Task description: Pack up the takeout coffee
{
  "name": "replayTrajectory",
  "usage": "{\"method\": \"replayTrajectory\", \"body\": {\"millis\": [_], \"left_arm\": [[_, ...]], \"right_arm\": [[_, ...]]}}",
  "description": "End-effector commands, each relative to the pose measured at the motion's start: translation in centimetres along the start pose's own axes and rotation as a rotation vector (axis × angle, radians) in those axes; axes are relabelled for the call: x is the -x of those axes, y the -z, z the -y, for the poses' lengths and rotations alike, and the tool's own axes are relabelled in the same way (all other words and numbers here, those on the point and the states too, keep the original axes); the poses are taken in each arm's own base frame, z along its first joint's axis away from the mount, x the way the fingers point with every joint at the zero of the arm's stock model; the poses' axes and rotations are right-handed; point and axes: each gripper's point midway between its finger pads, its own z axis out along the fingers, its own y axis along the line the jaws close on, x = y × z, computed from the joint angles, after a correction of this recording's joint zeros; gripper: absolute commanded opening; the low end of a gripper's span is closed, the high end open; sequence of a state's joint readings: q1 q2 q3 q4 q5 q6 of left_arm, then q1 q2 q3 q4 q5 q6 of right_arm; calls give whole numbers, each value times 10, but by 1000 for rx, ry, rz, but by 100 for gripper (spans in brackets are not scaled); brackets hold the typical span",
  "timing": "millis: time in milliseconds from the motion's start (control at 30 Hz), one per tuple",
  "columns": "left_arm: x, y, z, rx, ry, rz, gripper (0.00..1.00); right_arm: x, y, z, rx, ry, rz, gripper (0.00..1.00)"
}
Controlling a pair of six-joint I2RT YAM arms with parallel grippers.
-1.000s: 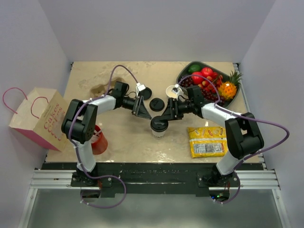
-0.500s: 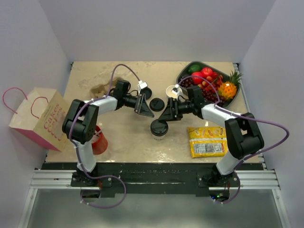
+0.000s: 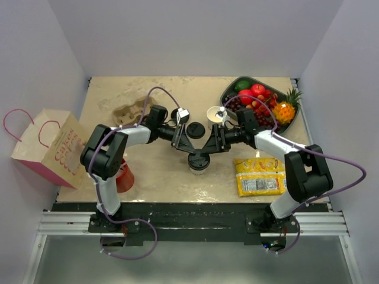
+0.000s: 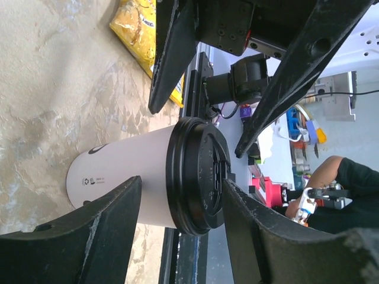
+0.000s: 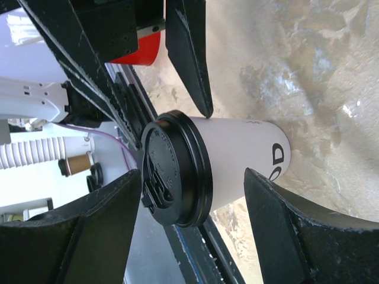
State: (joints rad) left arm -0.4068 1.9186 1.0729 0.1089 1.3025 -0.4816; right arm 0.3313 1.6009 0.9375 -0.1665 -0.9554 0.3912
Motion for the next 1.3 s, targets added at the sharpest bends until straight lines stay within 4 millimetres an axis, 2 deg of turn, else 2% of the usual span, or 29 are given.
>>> {"method": "replayTrajectory", "body": {"millis": [0,333,767,933,1267], "left_arm": [[-4,1,-4,-25,25,-7,61],[-20,-3,-31,13,119,-12,59],[-35,-5,-53,50,217,16,56],[-48,-6,-61,60,268,29,55],[-55,-8,-77,100,337,53,54]], "right_arm": [[-10,2,-1,29,19,-19,73],[-32,-5,23,-2,4,-51,70],[-42,-16,51,-45,-70,-82,66],[-43,-17,52,-52,-79,-87,66],[-45,-21,58,-52,-119,-94,66]]}}
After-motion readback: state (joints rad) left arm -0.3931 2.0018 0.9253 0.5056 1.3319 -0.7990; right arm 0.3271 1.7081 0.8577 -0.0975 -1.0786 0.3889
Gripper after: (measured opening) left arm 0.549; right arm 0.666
